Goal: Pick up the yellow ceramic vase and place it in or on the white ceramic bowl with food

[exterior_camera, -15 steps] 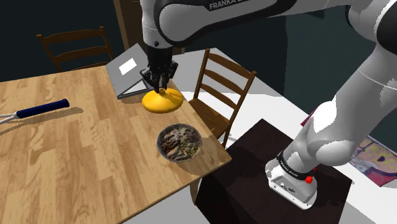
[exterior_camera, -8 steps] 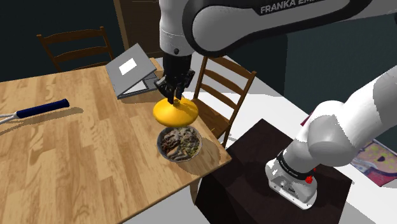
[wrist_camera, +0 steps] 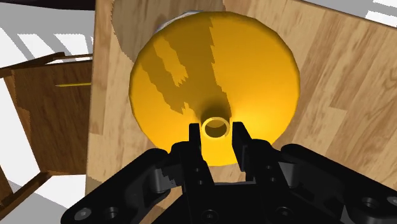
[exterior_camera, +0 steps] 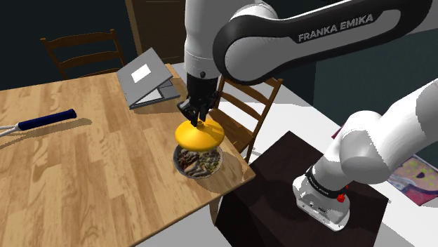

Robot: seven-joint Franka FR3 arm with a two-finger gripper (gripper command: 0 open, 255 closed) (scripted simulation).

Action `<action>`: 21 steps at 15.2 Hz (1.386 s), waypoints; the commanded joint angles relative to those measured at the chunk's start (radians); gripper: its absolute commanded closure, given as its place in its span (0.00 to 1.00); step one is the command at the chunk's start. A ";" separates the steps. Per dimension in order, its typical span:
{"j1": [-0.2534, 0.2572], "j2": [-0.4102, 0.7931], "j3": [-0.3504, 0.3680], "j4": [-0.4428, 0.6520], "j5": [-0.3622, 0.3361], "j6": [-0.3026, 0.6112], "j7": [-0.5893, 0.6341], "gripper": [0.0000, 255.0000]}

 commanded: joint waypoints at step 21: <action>-0.003 0.091 0.028 -0.140 -0.023 0.227 0.024 1.00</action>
